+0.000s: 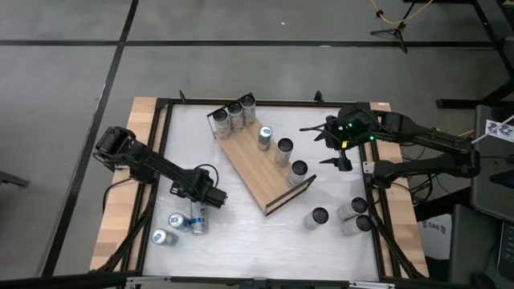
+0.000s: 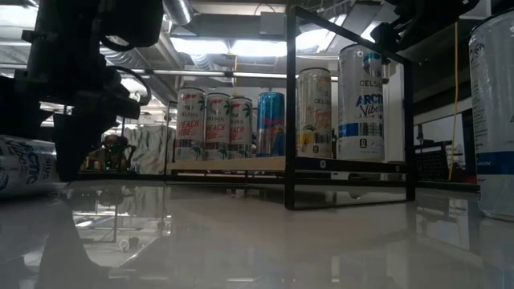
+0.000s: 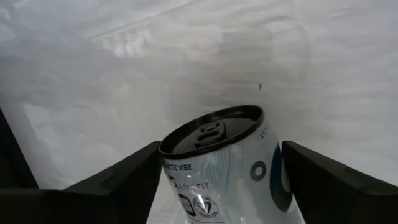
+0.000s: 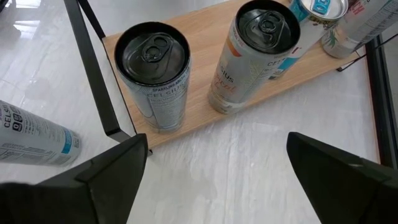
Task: Place canned beverage on shelf
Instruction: Put the left white-blue soda can on the shelf and align with the other white-blue soda can
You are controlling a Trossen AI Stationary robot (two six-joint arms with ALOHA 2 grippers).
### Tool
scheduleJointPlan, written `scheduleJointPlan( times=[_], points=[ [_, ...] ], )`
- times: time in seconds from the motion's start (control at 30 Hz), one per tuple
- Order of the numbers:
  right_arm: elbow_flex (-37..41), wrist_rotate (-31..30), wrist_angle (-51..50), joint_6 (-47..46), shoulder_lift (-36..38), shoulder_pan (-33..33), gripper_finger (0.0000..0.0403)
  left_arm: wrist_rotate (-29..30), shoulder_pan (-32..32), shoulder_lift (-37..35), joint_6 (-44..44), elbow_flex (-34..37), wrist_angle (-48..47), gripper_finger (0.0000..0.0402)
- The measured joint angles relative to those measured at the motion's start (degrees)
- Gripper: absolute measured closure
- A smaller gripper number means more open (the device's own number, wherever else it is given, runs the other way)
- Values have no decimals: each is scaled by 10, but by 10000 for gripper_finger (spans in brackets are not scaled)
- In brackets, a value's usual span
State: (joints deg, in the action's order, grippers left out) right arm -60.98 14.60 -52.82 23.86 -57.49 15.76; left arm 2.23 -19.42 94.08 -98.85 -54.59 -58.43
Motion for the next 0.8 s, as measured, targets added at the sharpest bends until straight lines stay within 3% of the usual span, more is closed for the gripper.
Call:
scheduleJointPlan(
  times=[0.3,0.8],
  points=[
    [0,0,0,0,0,0,24,40,0,-1,1,0,20,138],
    [0,0,0,0,0,0,24,145,-2,0,31,-27,44,144]
  ],
)
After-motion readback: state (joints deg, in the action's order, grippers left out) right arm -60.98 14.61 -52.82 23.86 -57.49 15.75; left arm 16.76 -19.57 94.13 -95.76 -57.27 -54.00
